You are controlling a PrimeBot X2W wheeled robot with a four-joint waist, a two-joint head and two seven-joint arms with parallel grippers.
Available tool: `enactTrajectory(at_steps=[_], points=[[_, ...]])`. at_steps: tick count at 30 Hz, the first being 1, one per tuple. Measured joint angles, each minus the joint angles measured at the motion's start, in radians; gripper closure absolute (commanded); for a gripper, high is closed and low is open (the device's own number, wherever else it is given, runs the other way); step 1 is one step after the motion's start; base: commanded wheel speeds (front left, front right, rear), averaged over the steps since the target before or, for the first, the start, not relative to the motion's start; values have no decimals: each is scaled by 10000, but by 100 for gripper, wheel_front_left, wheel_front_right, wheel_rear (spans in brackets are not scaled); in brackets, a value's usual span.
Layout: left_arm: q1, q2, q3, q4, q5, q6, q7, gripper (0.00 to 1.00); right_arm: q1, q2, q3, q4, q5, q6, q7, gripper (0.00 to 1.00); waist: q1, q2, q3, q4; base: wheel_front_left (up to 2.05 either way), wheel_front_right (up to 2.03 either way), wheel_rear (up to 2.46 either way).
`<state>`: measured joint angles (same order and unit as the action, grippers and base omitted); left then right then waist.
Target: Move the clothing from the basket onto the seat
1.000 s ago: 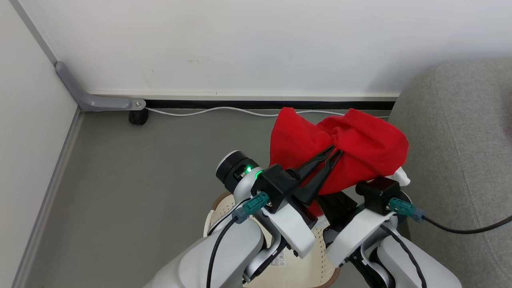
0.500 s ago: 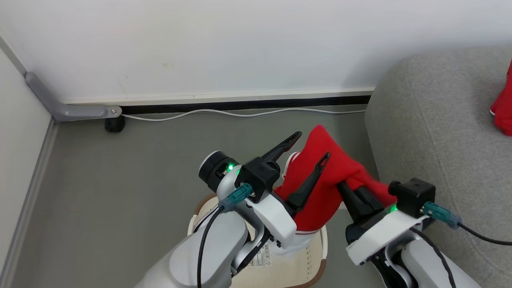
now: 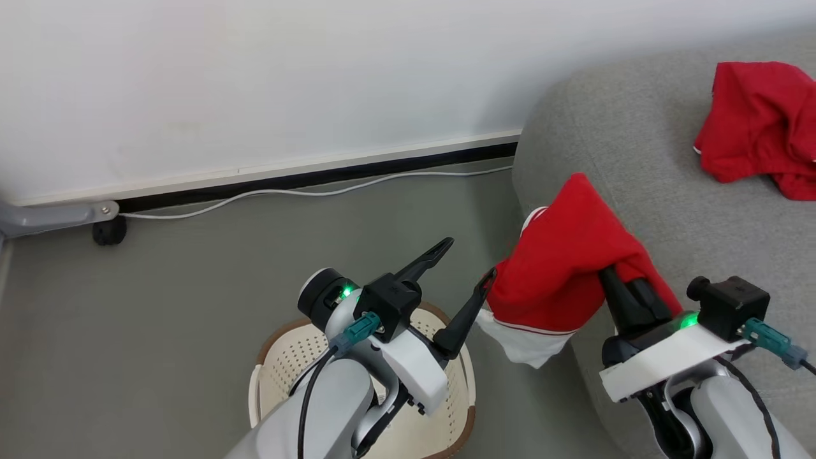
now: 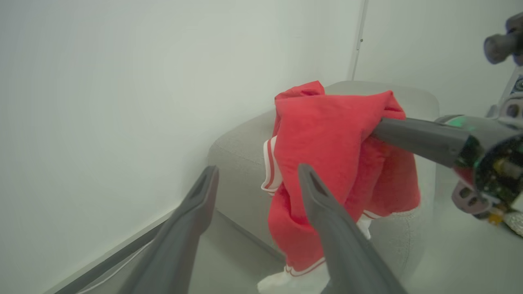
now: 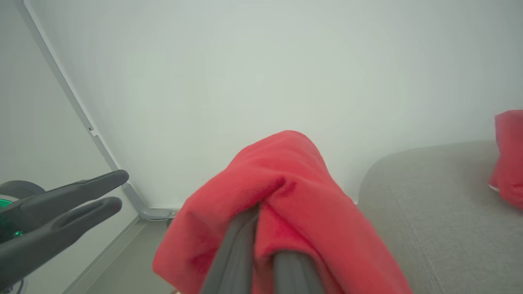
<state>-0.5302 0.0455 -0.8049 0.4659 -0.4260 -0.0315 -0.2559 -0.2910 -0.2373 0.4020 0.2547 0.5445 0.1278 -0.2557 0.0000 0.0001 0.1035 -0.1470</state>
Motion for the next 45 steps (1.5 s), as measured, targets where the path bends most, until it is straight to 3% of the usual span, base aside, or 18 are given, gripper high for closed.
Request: enactTrajectory(at_steps=[16, 29, 35, 45], points=[[715, 2, 963, 4, 548, -380, 0, 0, 208, -10, -1032, -508, -364, 0, 0, 100, 0, 0, -202, -1727, 0, 0, 0], [1183, 0, 1499, -132, 673, -391, 0, 0, 831, -136, -1902, -1009, -525, 0, 0, 100, 0, 0, -371, -3208, 0, 0, 0], [1423, 2, 1574, -313, 763, -430, 0, 0, 1437, -203, -2786, -1553, -663, 0, 0, 100, 0, 0, -320, -3509, 0, 0, 0], [1425, 13, 1559, -792, 1162, -564, 0, 0, 1621, -430, -4410, -1866, -1294, 0, 0, 100, 0, 0, 234, -3452, 0, 0, 0]])
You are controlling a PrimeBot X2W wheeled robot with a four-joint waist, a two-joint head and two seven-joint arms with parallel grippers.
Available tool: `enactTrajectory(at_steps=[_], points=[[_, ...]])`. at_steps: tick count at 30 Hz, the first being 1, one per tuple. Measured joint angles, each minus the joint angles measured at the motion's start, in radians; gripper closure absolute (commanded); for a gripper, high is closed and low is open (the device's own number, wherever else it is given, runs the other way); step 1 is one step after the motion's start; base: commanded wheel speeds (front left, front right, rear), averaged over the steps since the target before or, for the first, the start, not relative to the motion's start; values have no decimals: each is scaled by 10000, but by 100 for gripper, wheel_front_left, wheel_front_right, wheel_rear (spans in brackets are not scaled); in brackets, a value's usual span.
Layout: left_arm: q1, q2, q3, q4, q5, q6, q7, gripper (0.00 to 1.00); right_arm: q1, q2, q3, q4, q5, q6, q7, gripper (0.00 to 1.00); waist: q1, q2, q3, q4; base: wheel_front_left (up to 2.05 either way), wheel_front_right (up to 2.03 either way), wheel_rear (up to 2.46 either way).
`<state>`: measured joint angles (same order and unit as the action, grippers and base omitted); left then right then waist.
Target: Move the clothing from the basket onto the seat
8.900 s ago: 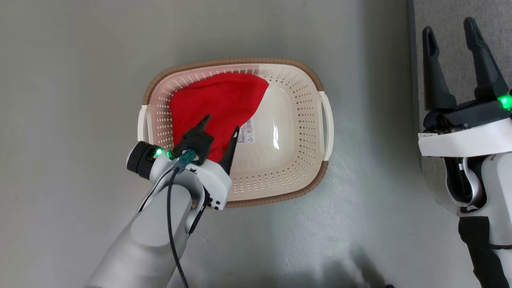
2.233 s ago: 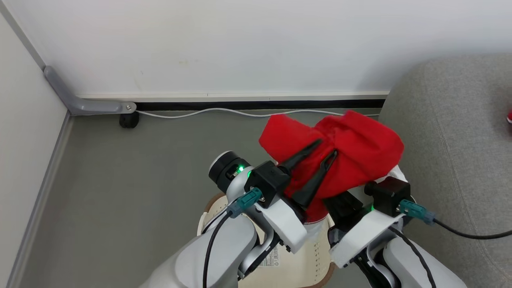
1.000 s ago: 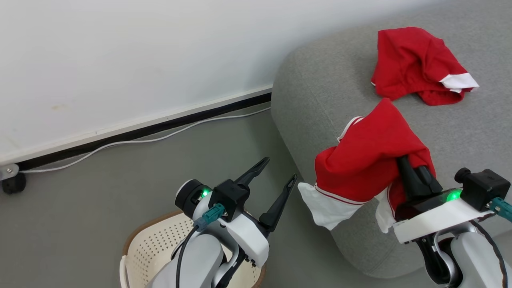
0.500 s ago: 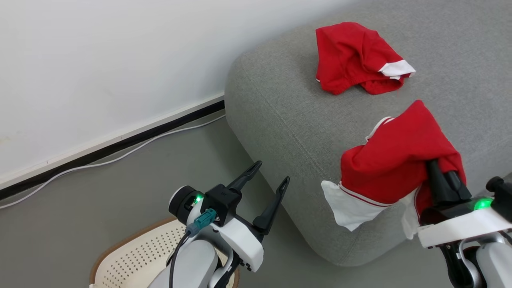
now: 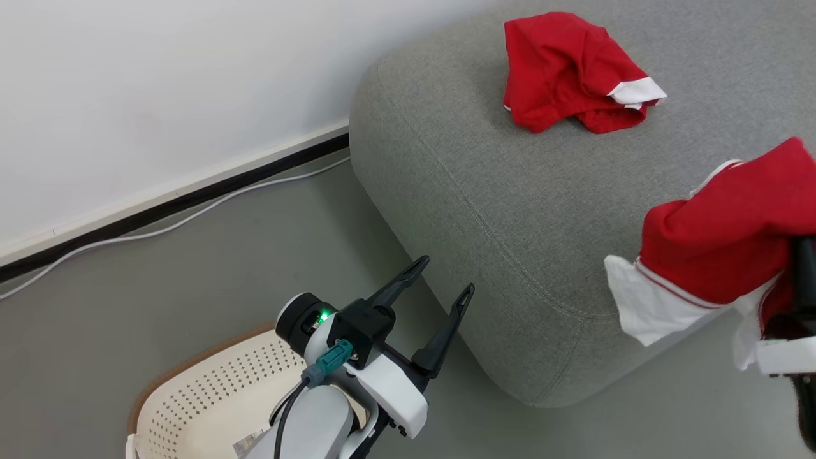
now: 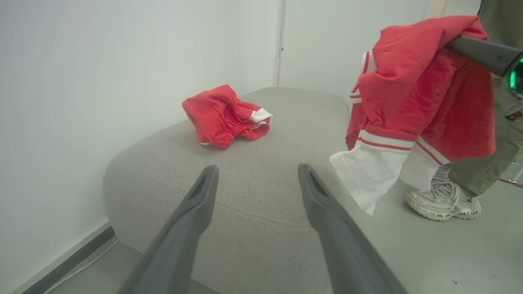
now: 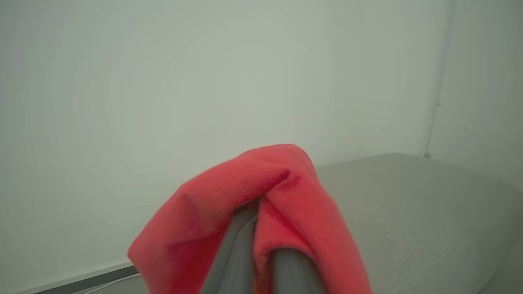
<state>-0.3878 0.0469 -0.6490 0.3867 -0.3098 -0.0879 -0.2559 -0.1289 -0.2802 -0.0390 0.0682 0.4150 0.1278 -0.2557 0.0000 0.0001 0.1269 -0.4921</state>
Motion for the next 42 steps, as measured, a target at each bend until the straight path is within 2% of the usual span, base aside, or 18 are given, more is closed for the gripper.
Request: enactTrajectory(at_steps=[12, 22, 33, 42], points=[[-966, 27, -366, -163, 579, -180, 0, 0, -2791, -842, -1615, 792, -922, 0, -2, 100, 0, 0, 1571, 463, 0, 0, 0], [-2146, 58, -460, -44, 991, -268, -8, 0, -5415, -2220, -1544, 2142, -1521, 2, -2, 100, 0, 0, 3087, 718, 0, 0, 0], [-2824, 102, -792, 320, 1252, -355, -12, 0, -8134, -3285, -2094, 4172, -2031, 4, -6, 100, 0, 0, 4544, 807, 0, 0, 0], [-3191, 334, -842, 512, 1346, -357, -12, 0, -10206, -3398, -3436, 6533, -2686, 4, -8, 100, 0, 0, 5423, 1059, 0, 0, 0]])
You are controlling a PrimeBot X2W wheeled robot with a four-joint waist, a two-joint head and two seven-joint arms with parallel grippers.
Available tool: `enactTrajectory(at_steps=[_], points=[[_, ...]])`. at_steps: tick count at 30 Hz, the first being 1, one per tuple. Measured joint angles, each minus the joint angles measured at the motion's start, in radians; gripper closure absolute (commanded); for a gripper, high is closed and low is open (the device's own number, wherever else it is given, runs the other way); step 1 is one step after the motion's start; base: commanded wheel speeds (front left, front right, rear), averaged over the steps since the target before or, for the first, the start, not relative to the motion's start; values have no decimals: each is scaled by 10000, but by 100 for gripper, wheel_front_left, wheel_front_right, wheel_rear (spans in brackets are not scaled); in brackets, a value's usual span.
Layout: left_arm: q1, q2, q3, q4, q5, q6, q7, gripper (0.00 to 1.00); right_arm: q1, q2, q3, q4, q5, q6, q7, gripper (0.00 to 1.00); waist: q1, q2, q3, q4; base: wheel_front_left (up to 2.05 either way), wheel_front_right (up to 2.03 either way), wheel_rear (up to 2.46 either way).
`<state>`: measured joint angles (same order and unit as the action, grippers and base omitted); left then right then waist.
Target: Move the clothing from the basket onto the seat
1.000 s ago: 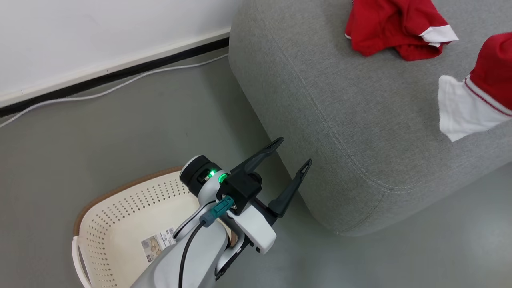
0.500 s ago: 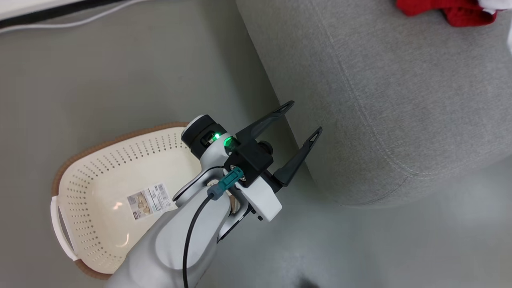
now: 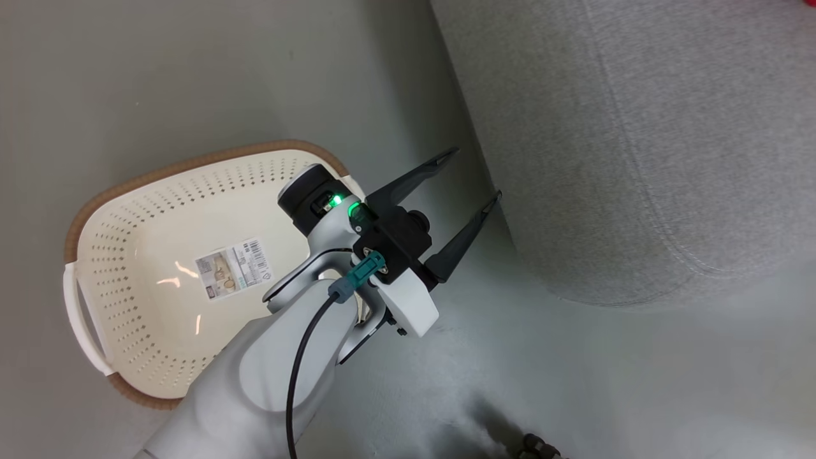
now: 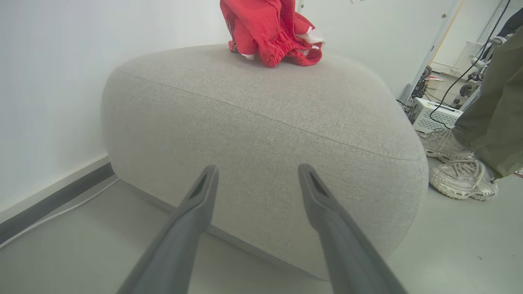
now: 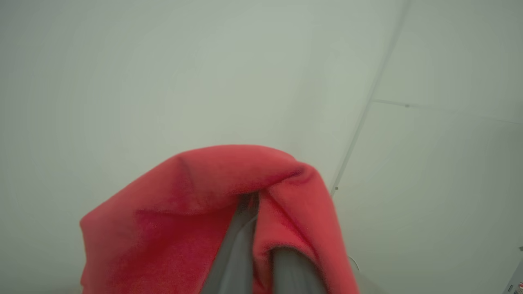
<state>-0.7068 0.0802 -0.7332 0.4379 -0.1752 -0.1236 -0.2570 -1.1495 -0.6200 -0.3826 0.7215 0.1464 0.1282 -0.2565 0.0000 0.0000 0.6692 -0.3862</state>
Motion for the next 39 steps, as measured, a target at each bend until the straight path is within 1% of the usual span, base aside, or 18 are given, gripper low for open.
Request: enactTrajectory(at_steps=[2, 5, 8, 12, 13, 16, 19, 24, 25, 26, 27, 29, 31, 34, 37, 38, 39], points=[[-3, 6, -81, 44, 10, 0, 0, 0, -477, 77, -151, 362, -94, 0, 4, 100, 0, 0, 113, 144, 0, 0, 0], [-21, 10, -125, 128, 10, 0, 0, 0, -1223, 247, -407, 696, -612, 0, 4, 100, 0, 0, 316, 350, 0, 0, 0], [-23, 15, -119, 148, 10, 0, 0, 0, -1743, 320, -1114, 1064, -1342, 0, 17, 100, 0, 0, 468, 618, 0, 0, 0], [-22, -29, -94, 146, 6, 0, 0, 0, -2035, 384, -2280, 1444, -2385, 0, 320, 100, 0, 0, 626, 1044, 0, 0, 0], [-22, -29, -94, 146, 6, 0, 0, 0, -2035, 384, -2280, 1444, -2385, 0, 320, 100, 0, 0, 626, 1044, 0, 0, 0], [-17, -56, -33, 151, 4, 2, 0, 0, -2053, 663, -2627, 1718, -2842, 0, 562, 100, 0, 0, 724, 1354, 0, 0, 0], [9, -79, 69, 201, -4, 4, 0, 0, -2053, 1014, -2638, 2098, -2884, 0, 884, 100, 0, 0, 786, 1618, 0, 0, 0], [19, -146, 245, 219, -10, 13, 0, 0, -2061, 1553, -1714, 2742, -2661, 13, 880, 100, 0, 0, 772, 1895, 0, 0, 0], [23, -159, 263, 219, -10, 13, 0, 0, -2061, 1639, -1582, 2890, -2568, 13, 784, 87, 0, 0, 739, 1930, 0, 0, 0], [30, -188, 276, 213, -19, 13, 0, 0, -2052, 1682, -1480, 3030, -2429, 13, 663, 54, 0, 0, 699, 1967, 0, 0, 0], [43, -209, 282, 207, -23, 13, 0, 0, -2028, 1664, -1302, 3216, -2349, 13, 583, 0, 0, 0, 648, 1999, 0, 0, 0], [111, -259, 276, 176, -71, 13, 0, 0, -1875, 1657, -1089, 3565, -2079, 13, 454, 0, 0, 0, 515, 2054, 0, 0, 0], [249, -280, 278, 130, -123, 13, 0, 0, -1477, 1618, -548, 3804, -1981, 13, 314, 0, 0, 0, 353, 2108, 0, 0, 0], [490, -288, 336, 125, -221, 61, 0, 0, -761, 1628, 153, 4006, -1352, 13, 173, 0, 0, 0, 65, 2175, 0, 0, 0], [688, -286, 372, 73, -420, 105, 0, 0, 13, 1707, 930, 3933, -660, 13, 84, 0, 0, 0, -267, 2227, 0, 0, 0], [819, -297, 399, -8, -560, 169, 0, 0, 571, 1781, 1425, 3716, -165, 13, 82, 0, 0, 0, -507, 2267, 0, 0, 0], [892, -301, 424, -35, -608, 215, 0, 0, 881, 1801, 1678, 3524, 67, 13, 82, 0, 1, 0, -628, 2288, 0, 0, 0]])
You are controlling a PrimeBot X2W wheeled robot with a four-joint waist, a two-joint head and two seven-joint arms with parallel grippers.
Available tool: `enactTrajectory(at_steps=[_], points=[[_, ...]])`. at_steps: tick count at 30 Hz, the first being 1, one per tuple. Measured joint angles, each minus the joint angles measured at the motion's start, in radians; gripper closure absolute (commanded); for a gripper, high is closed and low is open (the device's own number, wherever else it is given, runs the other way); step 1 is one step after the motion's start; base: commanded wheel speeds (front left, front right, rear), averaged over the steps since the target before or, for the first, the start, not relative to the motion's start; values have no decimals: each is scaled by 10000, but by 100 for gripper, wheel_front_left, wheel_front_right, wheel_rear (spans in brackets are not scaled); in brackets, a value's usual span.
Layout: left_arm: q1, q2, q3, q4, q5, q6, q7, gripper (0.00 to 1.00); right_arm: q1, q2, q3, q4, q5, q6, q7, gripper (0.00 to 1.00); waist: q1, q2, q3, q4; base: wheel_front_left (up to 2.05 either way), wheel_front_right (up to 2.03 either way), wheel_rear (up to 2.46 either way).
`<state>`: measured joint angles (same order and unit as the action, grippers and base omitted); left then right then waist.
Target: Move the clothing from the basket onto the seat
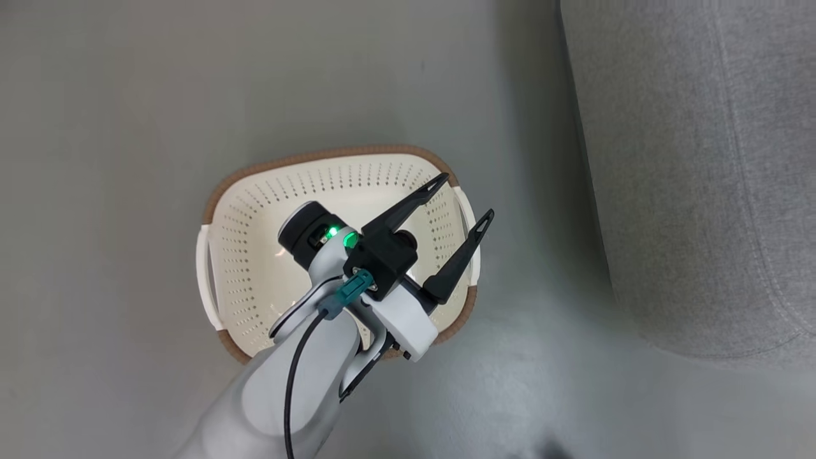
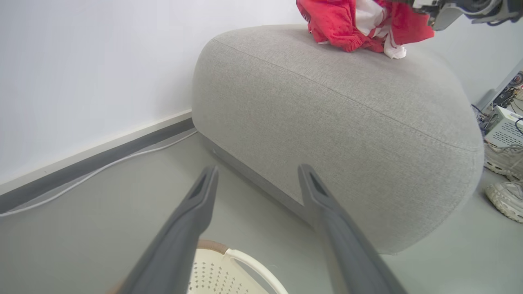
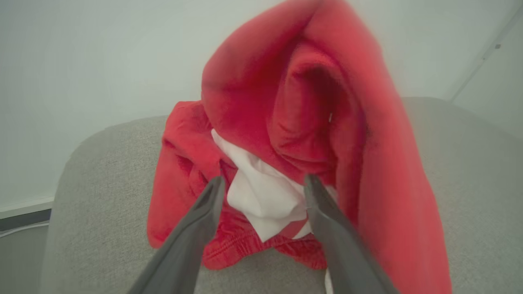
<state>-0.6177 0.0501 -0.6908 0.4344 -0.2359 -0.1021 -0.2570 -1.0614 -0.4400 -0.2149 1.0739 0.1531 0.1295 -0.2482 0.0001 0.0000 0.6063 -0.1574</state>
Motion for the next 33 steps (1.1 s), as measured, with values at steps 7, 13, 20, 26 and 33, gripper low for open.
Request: enactTrajectory(at_steps=[7, 13, 20, 26, 33], points=[[595, -23, 497, -84, -159, 232, 0, 0, 2131, 171, 1605, -1532, 1565, 0, -2, 0, 0, 0, -897, 229, 0, 0, 0], [1266, -46, 1358, -123, -217, 435, 2, 0, 3271, 573, 2734, -2836, 2594, 0, -2, 0, 0, 0, -1689, 471, 0, 0, 0], [2048, -69, 2736, -320, -301, 660, 2, 0, 4387, 1066, 3308, -4059, 2917, 0, -2, 0, 0, 0, -2618, 876, 0, 0, 0], [2802, -75, 4086, -313, -121, 780, 2, 0, 5285, 1519, 3486, -4884, 2610, -2, 0, 0, -1, 0, -3419, 1305, 0, 0, 0], [3661, -92, 5294, -309, 21, 857, 2, 0, 6261, 2130, 3461, -5668, 2006, -2, -2, 0, 0, 0, -4285, 1716, 0, 0, 0]])
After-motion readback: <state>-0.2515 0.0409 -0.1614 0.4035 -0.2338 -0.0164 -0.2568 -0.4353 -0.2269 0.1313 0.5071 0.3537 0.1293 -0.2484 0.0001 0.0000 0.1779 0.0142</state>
